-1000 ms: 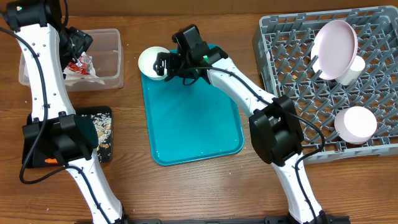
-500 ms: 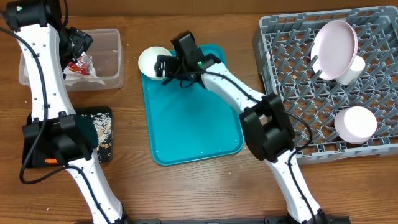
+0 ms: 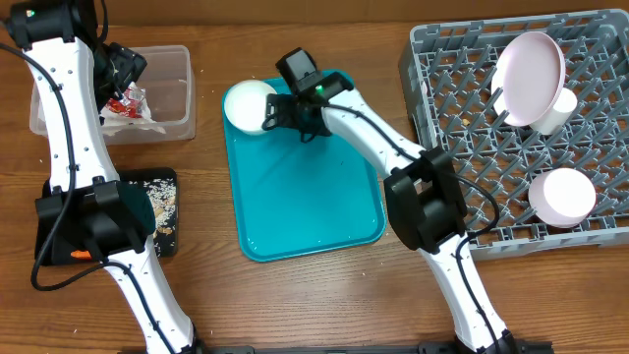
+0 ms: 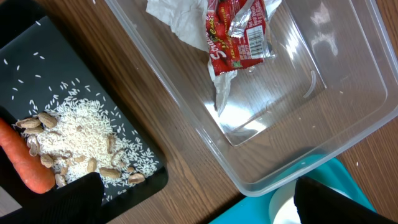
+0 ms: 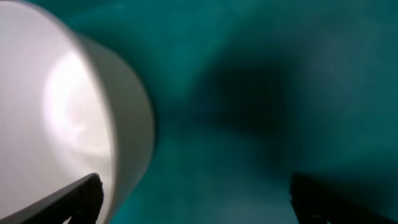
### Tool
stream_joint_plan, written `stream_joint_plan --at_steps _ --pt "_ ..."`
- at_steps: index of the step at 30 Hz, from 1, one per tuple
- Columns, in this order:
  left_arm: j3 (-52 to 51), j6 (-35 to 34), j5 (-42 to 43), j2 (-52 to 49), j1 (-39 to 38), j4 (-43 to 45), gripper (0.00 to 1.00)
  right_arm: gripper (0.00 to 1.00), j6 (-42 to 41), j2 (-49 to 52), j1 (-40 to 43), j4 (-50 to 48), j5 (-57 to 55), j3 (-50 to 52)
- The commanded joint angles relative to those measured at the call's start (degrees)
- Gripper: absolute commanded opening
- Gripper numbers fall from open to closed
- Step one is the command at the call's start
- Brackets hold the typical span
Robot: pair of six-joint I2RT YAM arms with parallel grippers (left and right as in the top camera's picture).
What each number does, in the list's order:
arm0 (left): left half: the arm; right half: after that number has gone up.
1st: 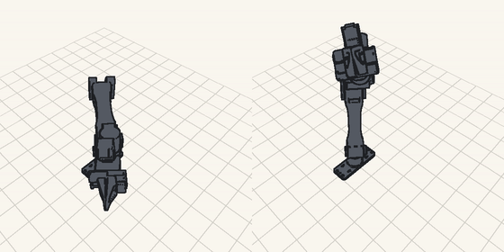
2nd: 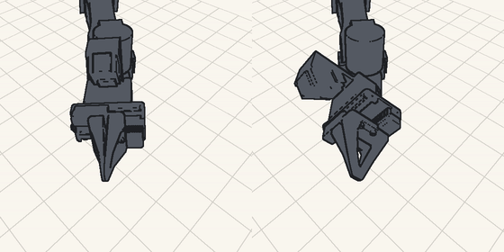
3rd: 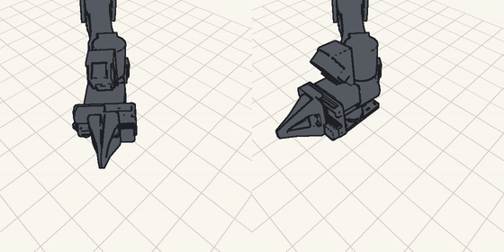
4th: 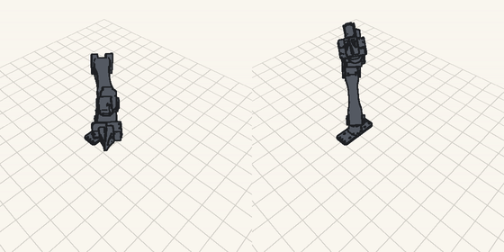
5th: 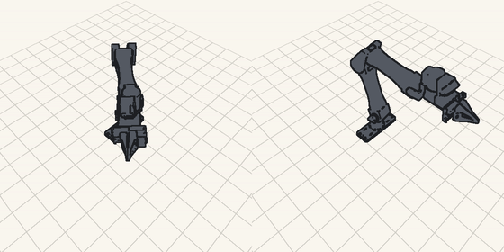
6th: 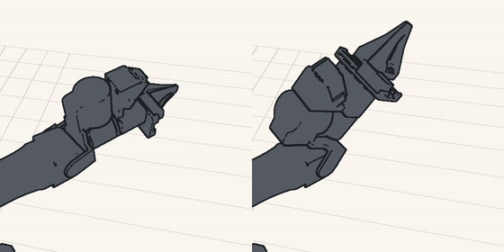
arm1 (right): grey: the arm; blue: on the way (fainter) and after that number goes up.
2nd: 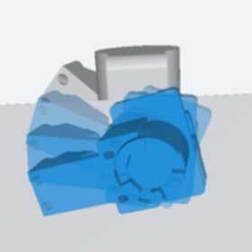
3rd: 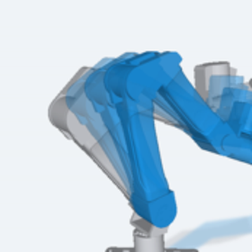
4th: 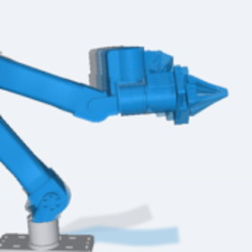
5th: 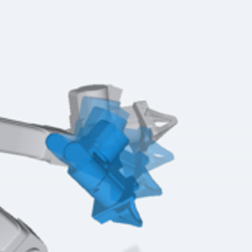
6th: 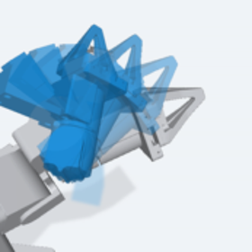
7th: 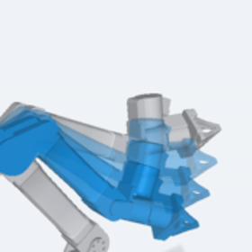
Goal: Sort waste into correct bins and load items into the dishwasher rack
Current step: 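Grasp the white bowl's rim with the right gripper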
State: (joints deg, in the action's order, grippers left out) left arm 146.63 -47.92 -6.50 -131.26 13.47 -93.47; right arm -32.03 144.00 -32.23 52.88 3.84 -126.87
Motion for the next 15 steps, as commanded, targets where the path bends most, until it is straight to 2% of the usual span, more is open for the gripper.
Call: stream_joint_plan --at_steps 1,7,15 --pt "0.70 -0.76 -0.96 0.11 -0.31 -0.11 1.00 1.00 2.08 0.98 1.46 4.37 -3.93 -4.72" --pt "0.70 -0.76 -0.96 0.11 -0.31 -0.11 1.00 1.00 2.05 0.85 2.10 15.98 -10.16 -8.55" --pt "0.70 -0.76 -0.96 0.11 -0.31 -0.11 1.00 1.00 2.05 -3.37 2.40 28.70 -11.58 -10.88"
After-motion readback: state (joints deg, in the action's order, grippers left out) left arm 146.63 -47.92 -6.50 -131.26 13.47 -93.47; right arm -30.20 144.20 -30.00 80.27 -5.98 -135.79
